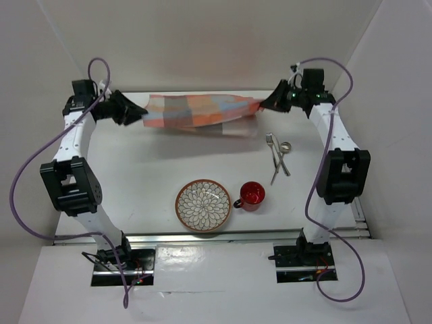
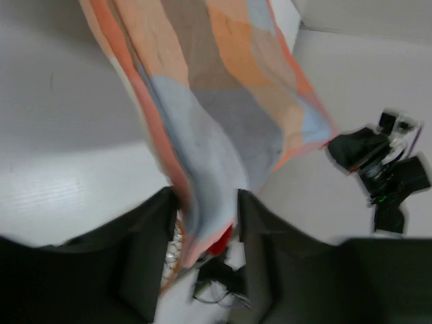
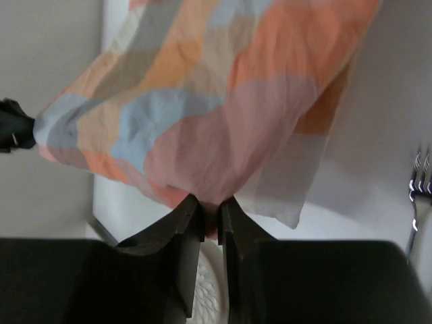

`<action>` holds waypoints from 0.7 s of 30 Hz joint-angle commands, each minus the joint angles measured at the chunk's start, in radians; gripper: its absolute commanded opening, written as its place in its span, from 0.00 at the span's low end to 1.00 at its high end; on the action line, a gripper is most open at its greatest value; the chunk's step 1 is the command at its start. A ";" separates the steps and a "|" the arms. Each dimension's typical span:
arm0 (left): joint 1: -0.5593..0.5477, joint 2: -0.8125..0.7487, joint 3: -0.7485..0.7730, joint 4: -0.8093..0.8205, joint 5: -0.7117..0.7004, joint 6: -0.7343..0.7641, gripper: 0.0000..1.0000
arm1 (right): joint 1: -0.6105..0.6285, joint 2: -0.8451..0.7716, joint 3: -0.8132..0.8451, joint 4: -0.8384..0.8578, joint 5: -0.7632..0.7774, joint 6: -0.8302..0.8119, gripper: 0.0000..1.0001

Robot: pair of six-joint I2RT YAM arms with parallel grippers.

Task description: Set the dinner table for one person

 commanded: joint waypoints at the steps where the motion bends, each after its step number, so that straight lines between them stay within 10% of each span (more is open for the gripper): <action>1: 0.020 -0.077 -0.161 -0.165 -0.088 0.169 0.62 | 0.017 -0.125 -0.235 0.045 -0.026 -0.062 0.29; 2: 0.020 -0.077 -0.198 -0.183 -0.103 0.186 0.87 | 0.027 -0.139 -0.325 0.002 -0.017 -0.080 0.73; 3: 0.035 -0.077 -0.244 -0.201 -0.118 0.199 0.92 | 0.027 -0.139 -0.360 -0.019 -0.017 -0.100 0.96; 10: 0.022 0.040 -0.065 -0.350 -0.361 0.255 0.95 | 0.036 -0.178 -0.344 -0.165 0.132 -0.219 1.00; 17: -0.093 0.185 0.104 -0.378 -0.491 0.311 0.30 | 0.106 -0.058 -0.225 -0.165 0.148 -0.176 0.52; 21: -0.194 0.206 0.093 -0.359 -0.507 0.324 0.28 | 0.125 0.012 -0.188 -0.181 0.199 -0.148 0.23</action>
